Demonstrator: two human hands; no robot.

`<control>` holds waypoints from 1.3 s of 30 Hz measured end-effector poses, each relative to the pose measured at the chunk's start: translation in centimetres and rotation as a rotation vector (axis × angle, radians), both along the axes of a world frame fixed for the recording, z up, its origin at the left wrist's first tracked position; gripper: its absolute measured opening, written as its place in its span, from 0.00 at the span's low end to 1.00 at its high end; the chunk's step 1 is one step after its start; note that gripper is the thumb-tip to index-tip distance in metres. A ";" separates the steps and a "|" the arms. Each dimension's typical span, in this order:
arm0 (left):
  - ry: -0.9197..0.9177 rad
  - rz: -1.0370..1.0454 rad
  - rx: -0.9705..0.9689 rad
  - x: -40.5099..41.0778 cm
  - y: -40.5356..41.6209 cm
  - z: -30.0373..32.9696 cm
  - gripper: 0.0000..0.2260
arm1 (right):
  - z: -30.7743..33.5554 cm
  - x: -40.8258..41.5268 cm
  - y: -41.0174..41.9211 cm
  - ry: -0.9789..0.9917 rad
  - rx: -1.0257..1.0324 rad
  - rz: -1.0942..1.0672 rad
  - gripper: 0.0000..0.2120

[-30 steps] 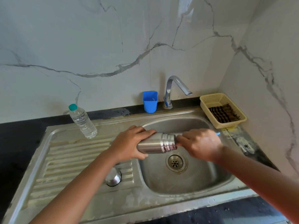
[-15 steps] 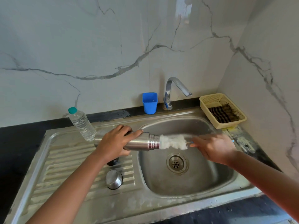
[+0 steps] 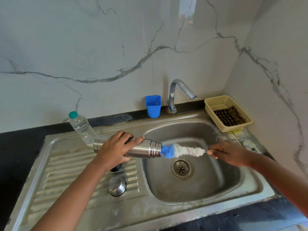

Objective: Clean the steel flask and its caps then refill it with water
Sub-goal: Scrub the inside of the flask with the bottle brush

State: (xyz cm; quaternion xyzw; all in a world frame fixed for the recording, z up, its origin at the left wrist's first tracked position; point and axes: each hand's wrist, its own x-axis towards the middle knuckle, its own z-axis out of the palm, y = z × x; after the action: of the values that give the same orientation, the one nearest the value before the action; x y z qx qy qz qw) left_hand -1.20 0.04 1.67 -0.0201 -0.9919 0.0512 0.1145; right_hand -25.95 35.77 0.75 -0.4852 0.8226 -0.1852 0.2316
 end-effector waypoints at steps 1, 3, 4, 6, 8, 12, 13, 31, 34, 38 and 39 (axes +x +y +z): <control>-0.002 0.004 0.012 0.1 -0.2 -0.1 0.48 | -0.1 0.2 0.2 0.205 -0.057 0.016 0.28; -0.004 0.014 0.050 0.2 -0.6 -0.1 0.47 | 0.1 0.6 0.6 0.604 -0.287 0.070 0.25; -0.012 0.014 0.070 0.2 -0.8 0.0 0.47 | 0.4 0.9 0.7 0.792 -0.393 0.108 0.24; -0.037 0.015 0.091 0.1 -1.1 0.3 0.47 | 1.0 1.1 0.7 0.978 -0.472 0.169 0.23; -0.055 0.015 0.078 -0.1 -1.2 0.5 0.46 | 1.2 0.7 0.7 0.919 -0.427 0.177 0.25; -0.041 0.005 0.033 -0.2 -1.3 0.6 0.46 | 0.3 -0.2 0.9 -0.024 -0.128 -0.033 0.24; -0.023 -0.004 0.017 -0.2 -1.3 0.6 0.46 | 0.0 -0.3 1.1 -0.246 -0.108 -0.109 0.24; 0.074 0.294 0.185 0.3 -1.4 0.8 0.43 | -3.2 3.4 3.0 0.437 -0.101 -0.383 0.23; 0.099 0.407 0.326 -0.3 1.0 1.4 0.41 | -3.6 7.8 0.5 0.123 -0.156 -0.507 0.11; 0.222 0.444 0.739 -1.3 3.9 3.0 0.38 | -3.4 10.1 -3.0 0.005 -0.216 -0.628 0.08; 0.245 0.459 0.882 -1.6 4.5 3.3 0.36 | -3.1 9.9 -4.0 -0.004 -0.219 -0.633 0.06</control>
State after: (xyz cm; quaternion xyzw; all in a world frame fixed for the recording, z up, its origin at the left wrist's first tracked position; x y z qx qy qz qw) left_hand -2.75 4.57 4.97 0.2544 -0.8774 -0.3464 0.2133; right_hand -16.02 31.76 -2.33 -0.2274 0.9072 -0.3362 0.1106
